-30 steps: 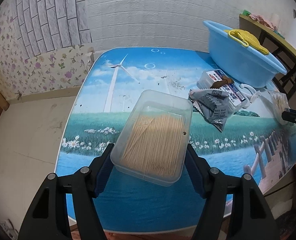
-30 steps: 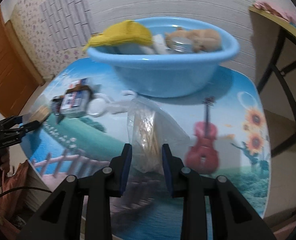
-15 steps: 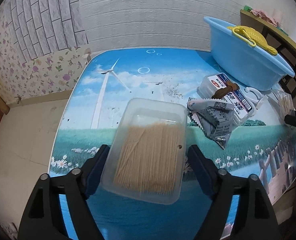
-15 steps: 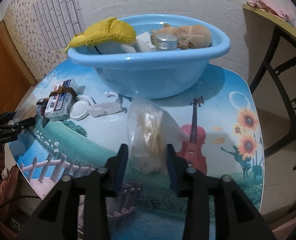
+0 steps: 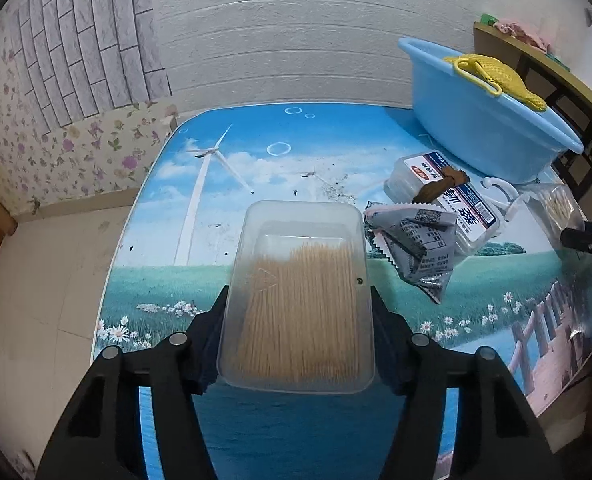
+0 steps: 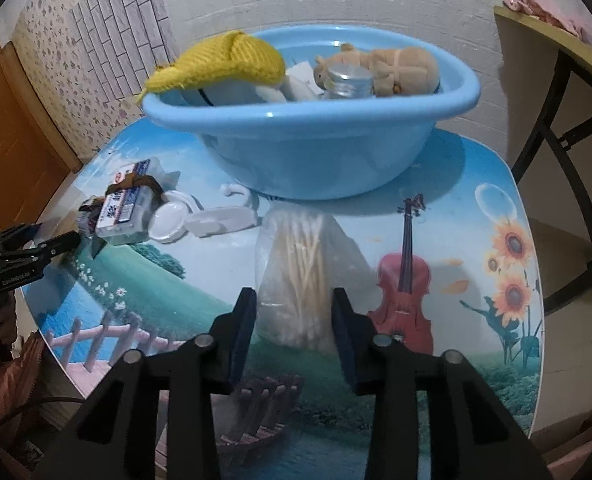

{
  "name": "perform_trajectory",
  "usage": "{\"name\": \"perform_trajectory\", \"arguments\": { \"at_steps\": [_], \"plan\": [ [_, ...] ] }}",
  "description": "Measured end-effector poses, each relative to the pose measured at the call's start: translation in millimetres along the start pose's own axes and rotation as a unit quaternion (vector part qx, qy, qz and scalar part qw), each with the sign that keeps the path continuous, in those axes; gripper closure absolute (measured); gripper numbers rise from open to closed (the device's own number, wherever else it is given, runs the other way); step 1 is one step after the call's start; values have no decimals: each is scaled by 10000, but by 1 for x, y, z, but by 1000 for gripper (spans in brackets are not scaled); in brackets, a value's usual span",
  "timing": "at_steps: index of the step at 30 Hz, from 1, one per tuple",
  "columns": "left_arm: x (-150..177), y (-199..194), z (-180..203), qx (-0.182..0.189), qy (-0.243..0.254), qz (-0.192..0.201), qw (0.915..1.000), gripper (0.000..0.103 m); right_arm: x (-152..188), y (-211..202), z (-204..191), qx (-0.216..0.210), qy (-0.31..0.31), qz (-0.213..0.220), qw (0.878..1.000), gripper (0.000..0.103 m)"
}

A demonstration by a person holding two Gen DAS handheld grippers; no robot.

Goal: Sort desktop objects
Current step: 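Grasp the clear stick box with the left gripper while the right gripper grasps the swab bag, then carry the stick box and swab bag over the blue basin with both grippers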

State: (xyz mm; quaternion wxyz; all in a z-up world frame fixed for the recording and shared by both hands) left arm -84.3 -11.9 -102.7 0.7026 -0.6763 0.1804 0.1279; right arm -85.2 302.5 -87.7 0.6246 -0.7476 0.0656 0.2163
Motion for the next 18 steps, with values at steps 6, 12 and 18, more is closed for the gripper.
{"name": "perform_trajectory", "arguments": {
  "at_steps": [6,12,18],
  "plan": [
    [3,-11,0,100,-92,85,9999,42,4,-15,-9,-158,-153,147,9997,69],
    [-2,-28,3,57,-163,104,9998,42,3,-32,-34,-538,-568,299,9965,69],
    [-11,-54,12,274,-261,274,9989,42,-1,-49,-61,-753,-933,495,9915,69]
  ]
}}
Point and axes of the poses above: each gripper's, at about its wrist camera, not at the fingertips, and y roughly the way its jaws point, z to its right, x to its underside, the point moved 4 cm from there along y, roughly the way its jaws point, and after that the axes turned 10 degrees about -z, right-handed, at the moved point
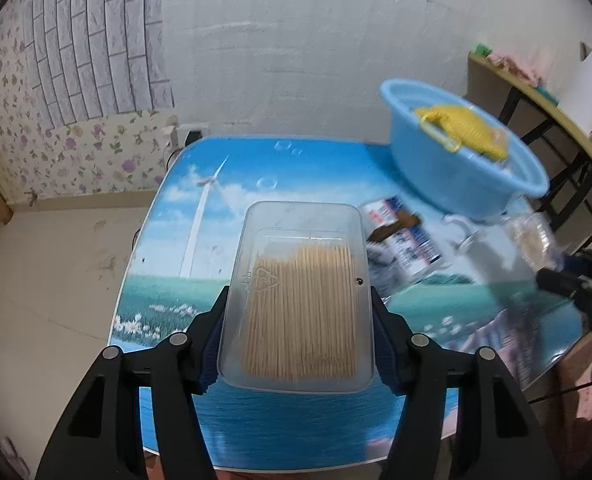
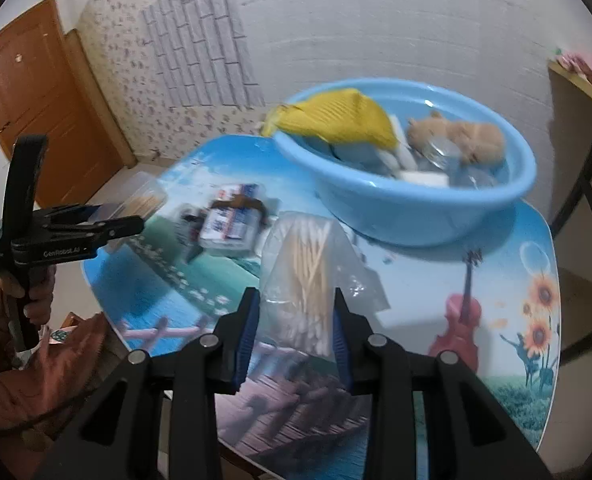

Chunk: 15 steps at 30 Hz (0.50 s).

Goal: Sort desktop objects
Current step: 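Carry the stick box and swab bag over the blue basin with both grippers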

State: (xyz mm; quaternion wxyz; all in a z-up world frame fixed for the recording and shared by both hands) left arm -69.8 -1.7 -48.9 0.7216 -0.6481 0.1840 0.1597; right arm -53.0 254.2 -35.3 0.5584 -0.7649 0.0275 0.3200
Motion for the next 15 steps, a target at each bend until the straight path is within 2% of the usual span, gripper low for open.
{"name": "perform_trajectory", "arguments": {
  "at_steps": [8,15],
  "plan": [
    [-17,-32,15,139,103,386,9991,42,-18,-24,-17,-216,-281,406,9985,69],
    [-32,-35,33,180,246,386,9988,42,-30,-32,-7,-141,-288,613,9976,69]
  ]
}}
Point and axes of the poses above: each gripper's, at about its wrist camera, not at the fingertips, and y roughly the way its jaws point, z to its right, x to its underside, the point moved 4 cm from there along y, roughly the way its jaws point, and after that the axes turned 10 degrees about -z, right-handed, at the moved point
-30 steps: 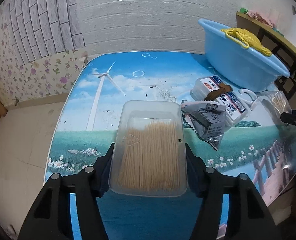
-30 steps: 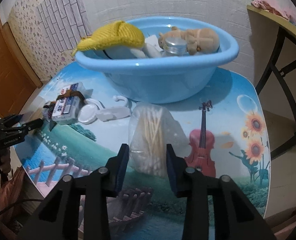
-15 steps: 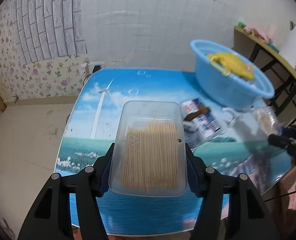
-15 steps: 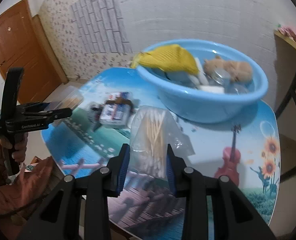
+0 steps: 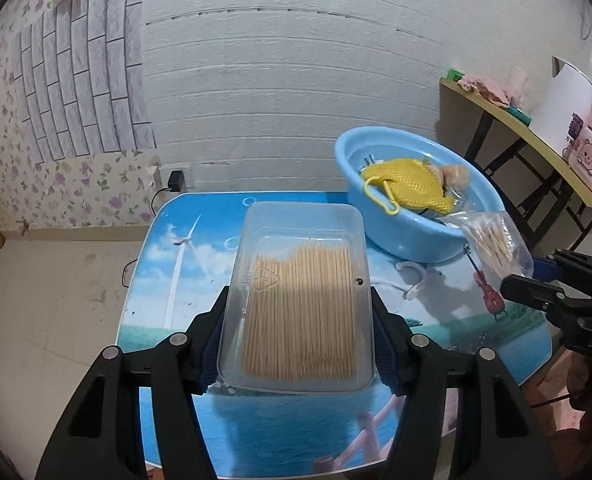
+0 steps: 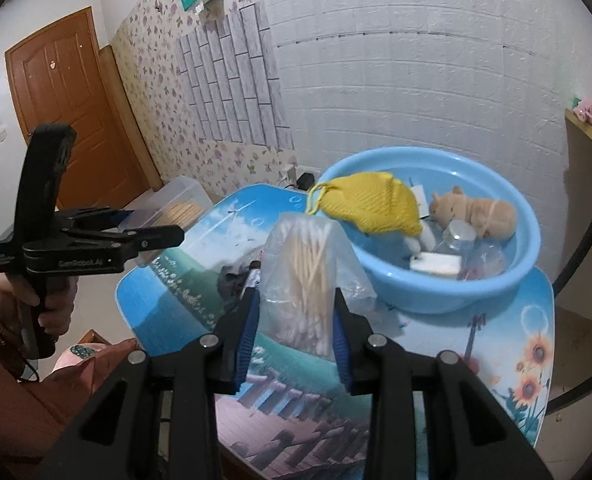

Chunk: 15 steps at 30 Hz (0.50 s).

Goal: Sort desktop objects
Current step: 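Carry the stick box and swab bag over the blue basin with both grippers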

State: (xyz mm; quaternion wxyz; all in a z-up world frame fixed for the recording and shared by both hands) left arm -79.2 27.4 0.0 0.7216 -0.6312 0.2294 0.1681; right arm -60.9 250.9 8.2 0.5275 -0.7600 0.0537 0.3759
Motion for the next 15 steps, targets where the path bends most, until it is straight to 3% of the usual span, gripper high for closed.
{"name": "perform_trajectory", "arguments": {
  "at_steps": [15],
  "plan": [
    [-73,25,65,195,686,152,9973,42,-16,-3,64,361,353,331,9982,70]
  ]
}}
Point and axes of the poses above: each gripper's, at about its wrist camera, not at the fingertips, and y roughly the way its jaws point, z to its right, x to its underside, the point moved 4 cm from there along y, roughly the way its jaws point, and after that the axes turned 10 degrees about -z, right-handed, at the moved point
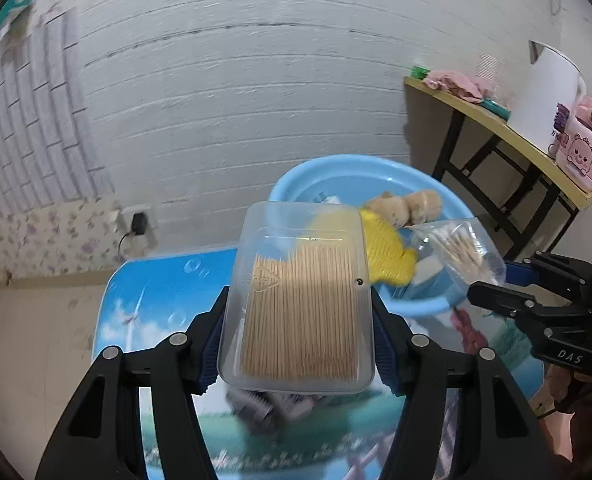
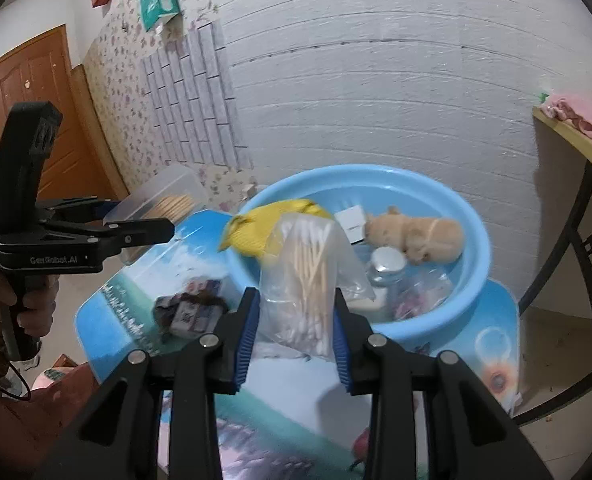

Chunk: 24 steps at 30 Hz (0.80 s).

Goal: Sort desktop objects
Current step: 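Carry the stick box and swab bag over the blue basin with both grippers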

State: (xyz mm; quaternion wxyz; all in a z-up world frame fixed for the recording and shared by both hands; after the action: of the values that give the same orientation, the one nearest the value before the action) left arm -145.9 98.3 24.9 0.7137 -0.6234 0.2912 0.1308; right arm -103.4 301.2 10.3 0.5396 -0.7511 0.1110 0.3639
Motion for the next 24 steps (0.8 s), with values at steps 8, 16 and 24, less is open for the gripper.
{"name": "perform_trajectory", "arguments": {
  "at_steps": [8,16,24],
  "plan": [
    [-32,27,23,213,250,-34,9995,42,-19,12,26,104,146,56,9998,69],
    [-59,57,39,226,529,-79,9983,42,-28,32,50,237,376,-86,9990,69],
    [-71,75,43,247,548,-75,9982,35,-43,43,69,475,674,-61,9966,69]
  ]
}}
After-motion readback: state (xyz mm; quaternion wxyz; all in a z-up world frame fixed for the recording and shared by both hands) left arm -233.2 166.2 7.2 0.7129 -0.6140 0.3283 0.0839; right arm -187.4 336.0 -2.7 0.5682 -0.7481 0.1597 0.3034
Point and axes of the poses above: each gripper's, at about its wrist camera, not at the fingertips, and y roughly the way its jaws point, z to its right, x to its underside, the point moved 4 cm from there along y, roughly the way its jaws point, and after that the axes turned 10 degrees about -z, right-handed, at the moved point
